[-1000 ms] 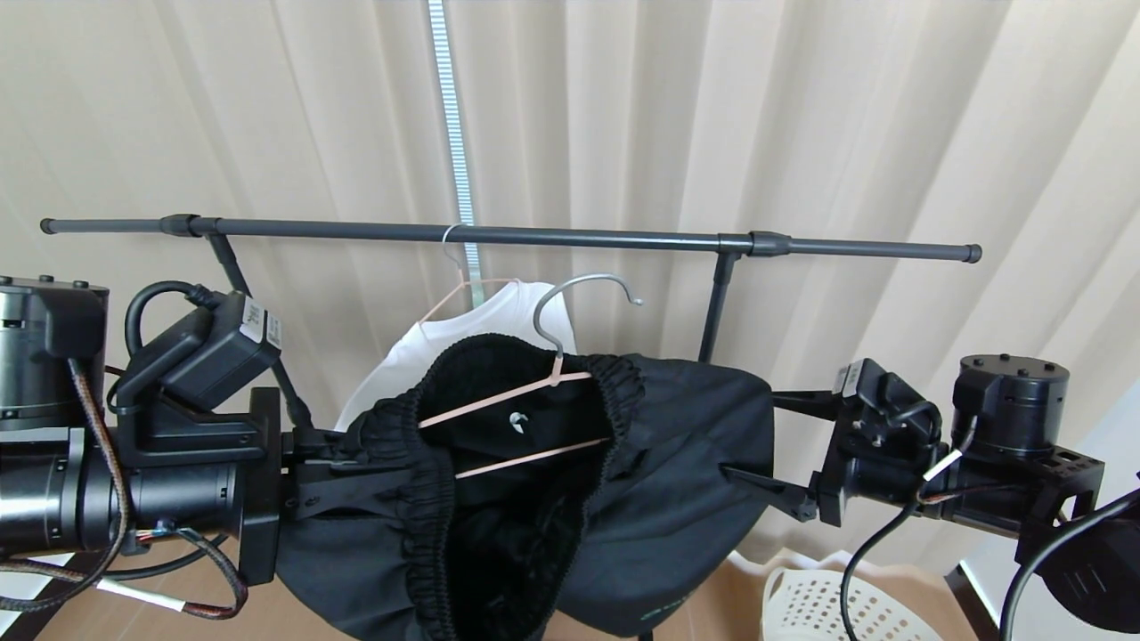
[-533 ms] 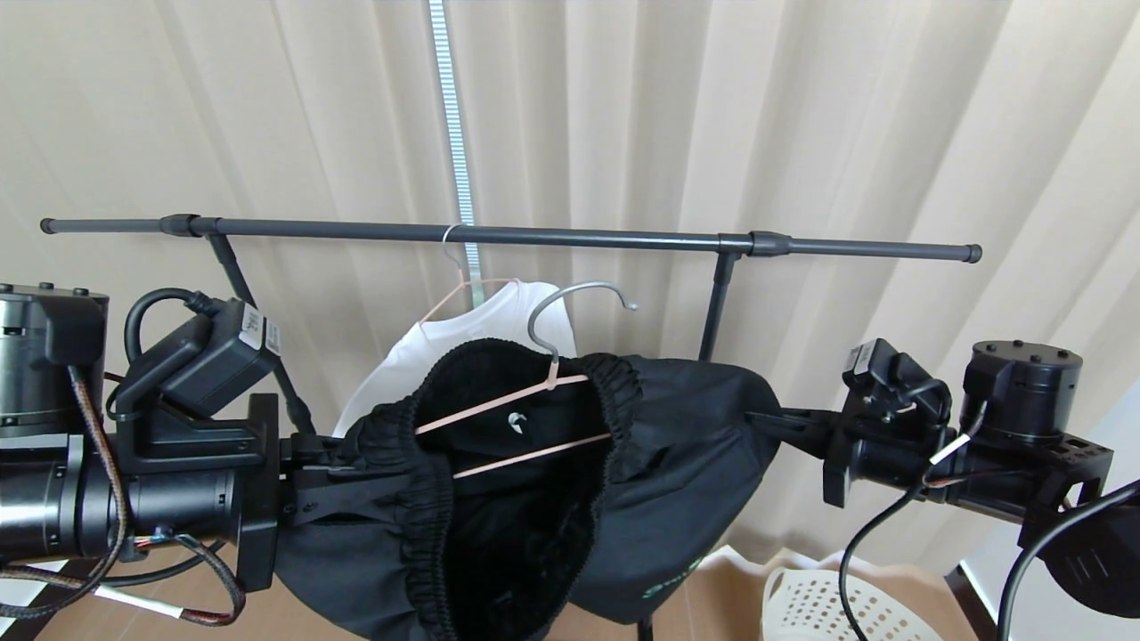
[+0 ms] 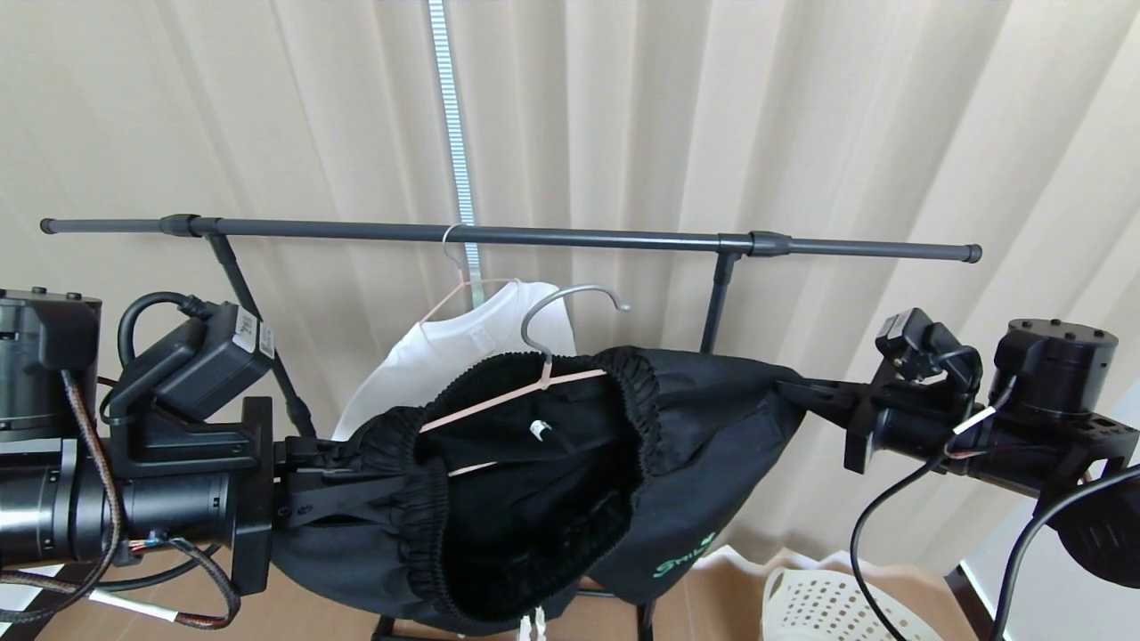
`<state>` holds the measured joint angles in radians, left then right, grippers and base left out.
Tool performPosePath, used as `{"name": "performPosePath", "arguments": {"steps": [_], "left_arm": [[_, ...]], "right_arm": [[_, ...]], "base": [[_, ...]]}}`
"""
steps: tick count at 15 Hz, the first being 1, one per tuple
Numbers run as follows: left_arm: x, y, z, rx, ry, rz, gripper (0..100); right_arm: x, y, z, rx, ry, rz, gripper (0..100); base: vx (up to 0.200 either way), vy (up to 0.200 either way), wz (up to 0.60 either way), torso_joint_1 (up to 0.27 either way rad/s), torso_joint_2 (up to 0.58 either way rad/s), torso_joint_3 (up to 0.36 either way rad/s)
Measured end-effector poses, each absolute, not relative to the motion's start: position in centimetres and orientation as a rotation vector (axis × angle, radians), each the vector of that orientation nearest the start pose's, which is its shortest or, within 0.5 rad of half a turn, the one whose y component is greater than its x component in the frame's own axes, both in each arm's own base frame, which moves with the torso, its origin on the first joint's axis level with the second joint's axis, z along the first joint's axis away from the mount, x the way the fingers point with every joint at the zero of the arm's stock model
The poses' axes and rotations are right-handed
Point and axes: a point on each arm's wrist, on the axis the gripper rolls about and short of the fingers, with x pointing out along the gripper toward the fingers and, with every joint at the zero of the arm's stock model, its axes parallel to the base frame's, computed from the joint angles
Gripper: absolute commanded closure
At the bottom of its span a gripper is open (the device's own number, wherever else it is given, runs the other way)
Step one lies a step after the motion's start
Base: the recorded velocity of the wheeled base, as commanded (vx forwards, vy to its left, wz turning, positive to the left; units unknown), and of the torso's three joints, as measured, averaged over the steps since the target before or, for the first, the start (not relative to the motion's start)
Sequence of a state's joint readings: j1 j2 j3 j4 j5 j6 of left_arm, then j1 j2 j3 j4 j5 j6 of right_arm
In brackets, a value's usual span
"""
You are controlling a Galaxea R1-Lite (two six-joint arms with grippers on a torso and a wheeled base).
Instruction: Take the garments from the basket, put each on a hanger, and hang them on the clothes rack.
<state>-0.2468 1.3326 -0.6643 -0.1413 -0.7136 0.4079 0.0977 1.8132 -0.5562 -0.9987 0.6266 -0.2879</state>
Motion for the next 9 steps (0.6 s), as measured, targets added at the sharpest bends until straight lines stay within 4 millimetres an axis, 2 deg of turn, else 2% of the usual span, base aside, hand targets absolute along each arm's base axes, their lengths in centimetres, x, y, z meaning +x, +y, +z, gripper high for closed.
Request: {"name": "performPosePath", "arguments": {"steps": [9], "left_arm": [[18.5,-6.1,19.7,0.227,0.326,-1.021,100]], "right_arm": [[30.5,3.1,13.0,-0.137,0.144,0.693,100]], "base": [[0.0,0.0,0.0,0.0,0.0,0.0]]}}
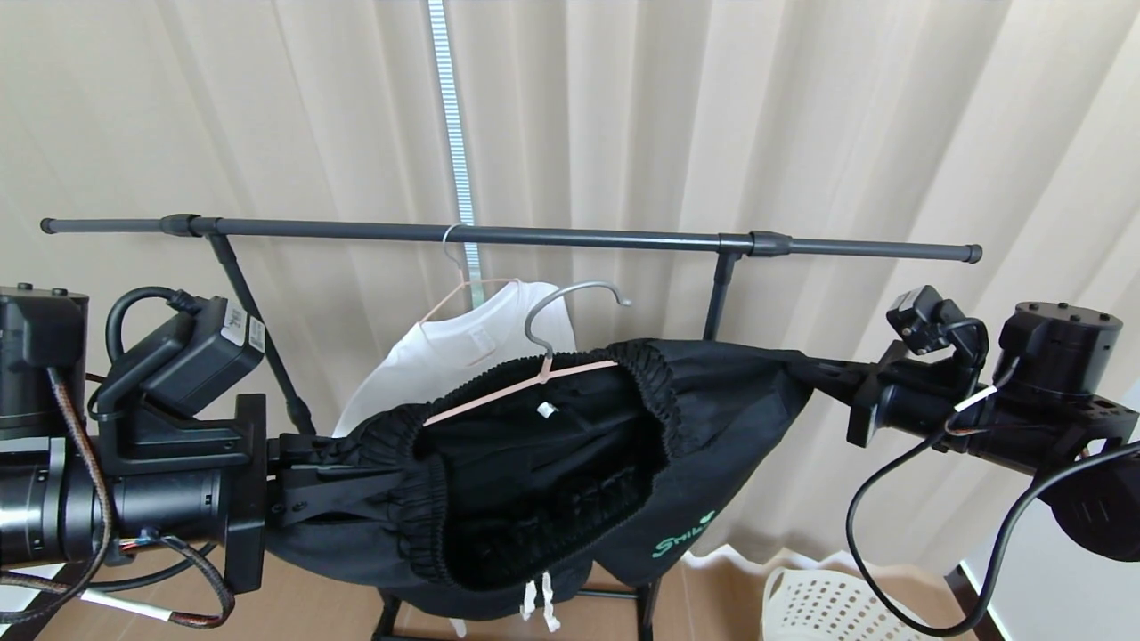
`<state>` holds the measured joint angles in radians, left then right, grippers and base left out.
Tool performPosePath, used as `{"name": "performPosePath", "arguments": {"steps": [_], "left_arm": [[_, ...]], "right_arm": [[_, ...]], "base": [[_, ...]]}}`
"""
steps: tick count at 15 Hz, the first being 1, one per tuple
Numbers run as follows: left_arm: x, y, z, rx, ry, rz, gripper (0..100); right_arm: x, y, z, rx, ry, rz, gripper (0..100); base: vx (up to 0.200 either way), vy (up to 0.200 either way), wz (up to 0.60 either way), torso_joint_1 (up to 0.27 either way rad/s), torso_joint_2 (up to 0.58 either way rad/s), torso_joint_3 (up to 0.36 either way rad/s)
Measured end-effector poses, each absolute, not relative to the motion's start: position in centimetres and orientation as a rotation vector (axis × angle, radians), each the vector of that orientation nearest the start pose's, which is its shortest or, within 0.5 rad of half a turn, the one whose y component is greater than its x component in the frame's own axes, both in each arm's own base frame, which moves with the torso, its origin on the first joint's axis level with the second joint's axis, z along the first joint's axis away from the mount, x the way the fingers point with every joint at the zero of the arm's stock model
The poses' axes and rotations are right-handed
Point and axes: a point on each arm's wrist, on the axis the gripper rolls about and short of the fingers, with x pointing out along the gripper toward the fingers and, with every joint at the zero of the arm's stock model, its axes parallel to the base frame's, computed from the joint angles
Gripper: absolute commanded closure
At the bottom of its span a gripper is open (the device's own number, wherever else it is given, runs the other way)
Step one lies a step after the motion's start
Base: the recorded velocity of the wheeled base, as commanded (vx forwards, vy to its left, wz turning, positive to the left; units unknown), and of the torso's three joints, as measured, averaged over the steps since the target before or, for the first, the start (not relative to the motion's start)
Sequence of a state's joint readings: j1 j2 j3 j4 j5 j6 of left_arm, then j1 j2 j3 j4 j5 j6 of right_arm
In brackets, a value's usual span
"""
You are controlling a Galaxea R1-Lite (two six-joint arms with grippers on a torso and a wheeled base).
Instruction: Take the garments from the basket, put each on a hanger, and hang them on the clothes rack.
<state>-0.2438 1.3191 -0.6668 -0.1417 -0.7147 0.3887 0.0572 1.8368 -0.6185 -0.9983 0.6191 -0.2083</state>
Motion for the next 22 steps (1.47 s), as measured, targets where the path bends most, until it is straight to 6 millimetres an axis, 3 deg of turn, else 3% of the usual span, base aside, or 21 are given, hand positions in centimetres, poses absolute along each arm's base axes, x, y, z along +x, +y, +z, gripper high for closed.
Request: {"name": "performPosePath", "arguments": {"steps": [8,14,15,22], "left_arm": [[18.5,-6.1,19.9,0.204,0.327,-1.013,100],[18.7,-6.1,20.1,0.187,0.332,-1.007,100],[18.7,-6.1,20.1,0.185,0.334,-1.007,100],[18.7,-6.2,20.1,0.161,0.349,-1.001,100]], "right_arm": [[31.0,2.9,12.0,-0.134,0.171,0.687,100],[30.1,3.1,10.9,-0.238,0.14,0.71,100],[29.9,3.1,10.8,-0.259,0.128,0.714,0],[27.9,3.5,11.8,-0.304,0.042,0.826,0]], "base": [[0.0,0.0,0.0,0.0,0.0,0.0],[0.0,0.0,0.0,0.0,0.0,0.0],[0.0,0.0,0.0,0.0,0.0,0.0],[0.0,0.0,0.0,0.0,0.0,0.0]]}}
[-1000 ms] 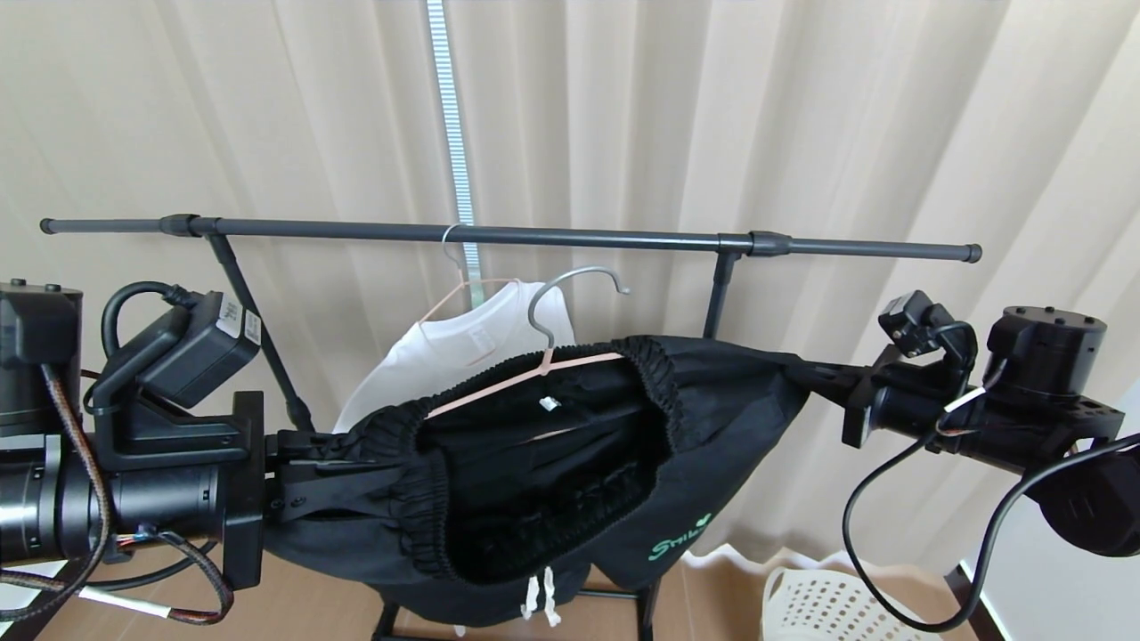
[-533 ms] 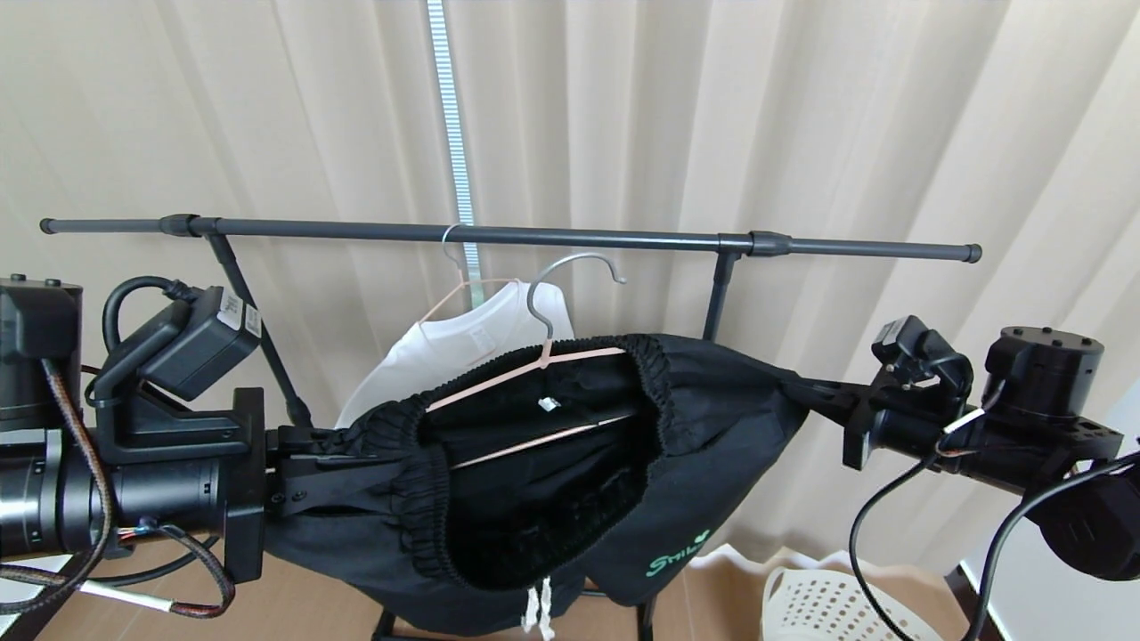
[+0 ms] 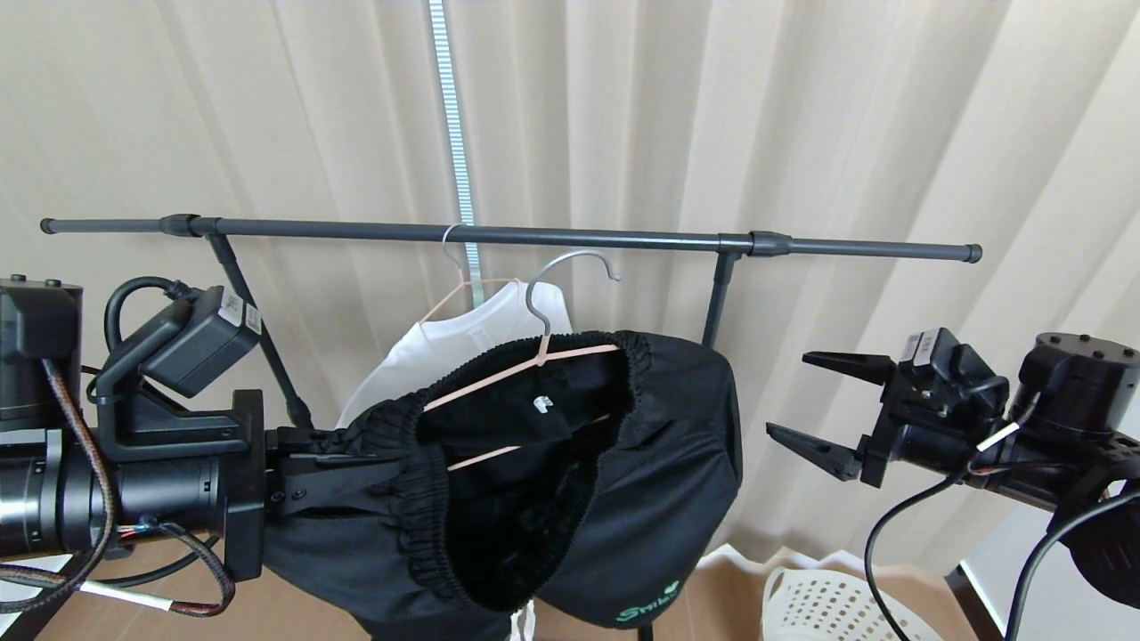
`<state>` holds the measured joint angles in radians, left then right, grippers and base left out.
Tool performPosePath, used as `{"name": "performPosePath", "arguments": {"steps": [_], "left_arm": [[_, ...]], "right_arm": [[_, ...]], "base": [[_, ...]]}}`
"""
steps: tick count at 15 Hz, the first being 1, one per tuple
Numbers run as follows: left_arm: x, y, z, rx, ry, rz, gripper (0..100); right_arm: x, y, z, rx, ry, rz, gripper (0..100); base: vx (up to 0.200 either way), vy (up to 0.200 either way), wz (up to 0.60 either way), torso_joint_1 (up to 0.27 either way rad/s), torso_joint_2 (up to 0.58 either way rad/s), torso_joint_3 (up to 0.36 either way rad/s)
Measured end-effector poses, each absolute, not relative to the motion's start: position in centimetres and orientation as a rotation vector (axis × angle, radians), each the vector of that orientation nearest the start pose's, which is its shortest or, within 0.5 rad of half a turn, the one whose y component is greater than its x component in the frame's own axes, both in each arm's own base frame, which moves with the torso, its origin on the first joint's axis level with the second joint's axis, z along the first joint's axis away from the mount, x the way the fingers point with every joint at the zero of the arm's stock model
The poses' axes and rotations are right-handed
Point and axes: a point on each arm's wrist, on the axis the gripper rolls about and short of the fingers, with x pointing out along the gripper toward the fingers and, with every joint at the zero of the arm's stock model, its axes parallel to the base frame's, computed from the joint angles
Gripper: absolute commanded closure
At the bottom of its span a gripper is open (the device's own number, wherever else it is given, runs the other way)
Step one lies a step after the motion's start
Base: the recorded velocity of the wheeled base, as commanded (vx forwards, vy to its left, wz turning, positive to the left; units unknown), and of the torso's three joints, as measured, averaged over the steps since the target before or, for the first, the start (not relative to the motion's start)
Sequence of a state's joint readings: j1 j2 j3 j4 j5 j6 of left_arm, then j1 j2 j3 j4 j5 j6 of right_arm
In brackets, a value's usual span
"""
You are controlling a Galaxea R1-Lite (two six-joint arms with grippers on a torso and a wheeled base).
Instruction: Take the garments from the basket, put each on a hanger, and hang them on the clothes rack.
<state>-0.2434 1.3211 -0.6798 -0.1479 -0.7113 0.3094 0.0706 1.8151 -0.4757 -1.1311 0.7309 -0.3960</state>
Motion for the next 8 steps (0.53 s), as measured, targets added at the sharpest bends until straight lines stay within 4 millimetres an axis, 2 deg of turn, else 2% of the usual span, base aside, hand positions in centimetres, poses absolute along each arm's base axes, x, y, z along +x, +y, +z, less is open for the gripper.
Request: {"name": "performPosePath", "arguments": {"steps": [4,8], "left_arm": [[18.7,-6.2,20.2,0.154,0.349,-1.0,100],[18.7,-6.2,20.2,0.111,0.373,-0.989,100]], "right_arm": [[26.3,4.4,13.5,-0.28,-0.003,0.874,0],[24.5,6.7,15.8,-0.157,-0.009,0.862,0]], "base": [[0.0,0.0,0.0,0.0,0.0,0.0],[0.0,0.0,0.0,0.0,0.0,0.0]]}}
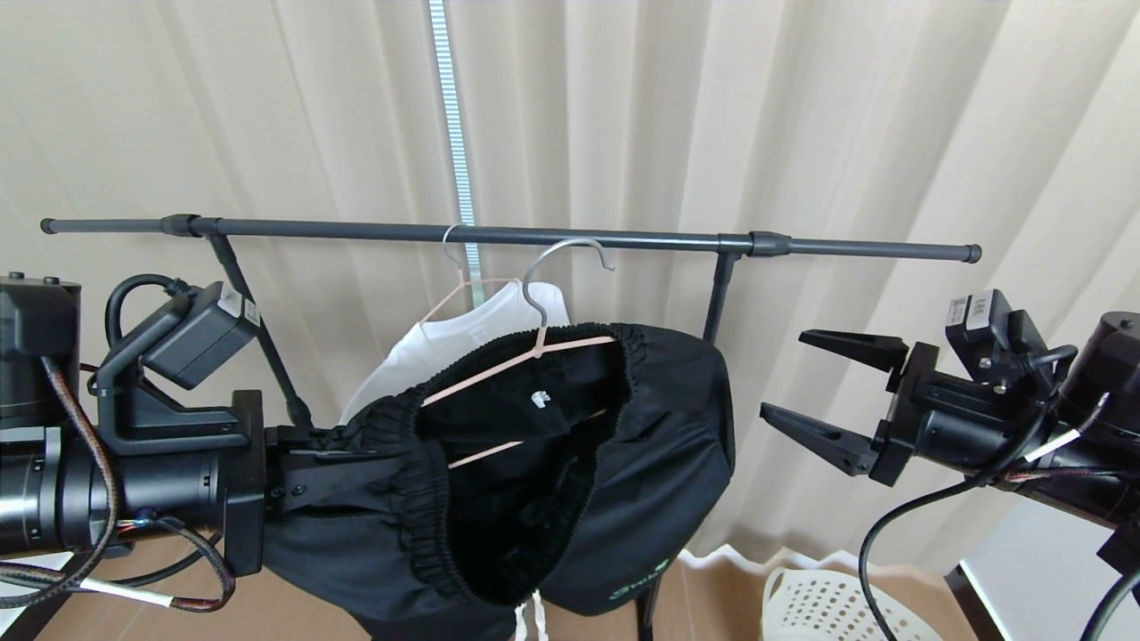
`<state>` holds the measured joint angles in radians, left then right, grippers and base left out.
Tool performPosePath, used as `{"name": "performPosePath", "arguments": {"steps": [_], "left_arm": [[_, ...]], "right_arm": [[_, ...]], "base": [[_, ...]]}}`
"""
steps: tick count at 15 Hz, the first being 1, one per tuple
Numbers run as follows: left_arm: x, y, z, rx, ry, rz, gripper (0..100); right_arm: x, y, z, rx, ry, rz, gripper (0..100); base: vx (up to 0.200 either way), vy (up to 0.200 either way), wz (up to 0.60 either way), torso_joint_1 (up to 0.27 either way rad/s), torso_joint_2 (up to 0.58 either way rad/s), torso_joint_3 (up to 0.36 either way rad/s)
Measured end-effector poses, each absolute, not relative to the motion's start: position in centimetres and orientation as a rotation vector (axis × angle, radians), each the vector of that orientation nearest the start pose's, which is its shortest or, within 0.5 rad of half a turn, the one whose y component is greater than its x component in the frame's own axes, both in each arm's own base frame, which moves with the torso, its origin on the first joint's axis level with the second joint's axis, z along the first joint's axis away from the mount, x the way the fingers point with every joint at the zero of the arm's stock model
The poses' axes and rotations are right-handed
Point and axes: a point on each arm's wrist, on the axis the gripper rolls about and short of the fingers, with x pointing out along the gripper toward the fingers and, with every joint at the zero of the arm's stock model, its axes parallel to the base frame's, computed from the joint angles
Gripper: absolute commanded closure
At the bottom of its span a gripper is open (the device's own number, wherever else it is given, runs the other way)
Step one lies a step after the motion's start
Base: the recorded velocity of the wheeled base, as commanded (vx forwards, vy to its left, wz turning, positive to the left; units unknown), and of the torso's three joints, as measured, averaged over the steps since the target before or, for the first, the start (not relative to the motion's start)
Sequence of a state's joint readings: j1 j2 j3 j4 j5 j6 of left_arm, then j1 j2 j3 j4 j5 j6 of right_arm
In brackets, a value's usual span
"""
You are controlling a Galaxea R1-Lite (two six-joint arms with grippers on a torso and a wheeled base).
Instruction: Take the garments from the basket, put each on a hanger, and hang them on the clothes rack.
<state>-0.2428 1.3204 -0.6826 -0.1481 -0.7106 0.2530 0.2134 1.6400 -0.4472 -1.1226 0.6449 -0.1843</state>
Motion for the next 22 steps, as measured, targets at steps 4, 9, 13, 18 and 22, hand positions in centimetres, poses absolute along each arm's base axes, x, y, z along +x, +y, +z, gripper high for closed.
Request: {"name": "performPosePath", "arguments": {"steps": [4,9,13,18,22], "left_arm": [[18.7,-6.1,20.1,0.063,0.409,-0.945,100],[18.5,-5.8,19.8,-0.026,0.482,-0.801,100],[18.2,-5.7,19.7,-0.089,0.512,-0.767,100],[18.7,-5.9,20.0,-0.14,0.527,-0.755,100],[21.6,-6.5,20.6,-0.168,0.54,-0.711,100]], "right_arm": [[23.0,8.7,17.2,-0.149,-0.006,0.811,0],[21.9,10.0,19.2,-0.092,0.114,0.777,0],[21.3,10.0,20.8,-0.086,0.066,0.775,0],[21.3,10.0,21.2,-0.086,0.051,0.771,0],[21.7,10.0,21.0,-0.086,0.059,0.766,0]], "base": [[0.0,0.0,0.0,0.0,0.0,0.0],[0.0,0.0,0.0,0.0,0.0,0.0],[0.0,0.0,0.0,0.0,0.0,0.0],[0.0,0.0,0.0,0.0,0.0,0.0],[0.0,0.0,0.0,0.0,0.0,0.0]]}}
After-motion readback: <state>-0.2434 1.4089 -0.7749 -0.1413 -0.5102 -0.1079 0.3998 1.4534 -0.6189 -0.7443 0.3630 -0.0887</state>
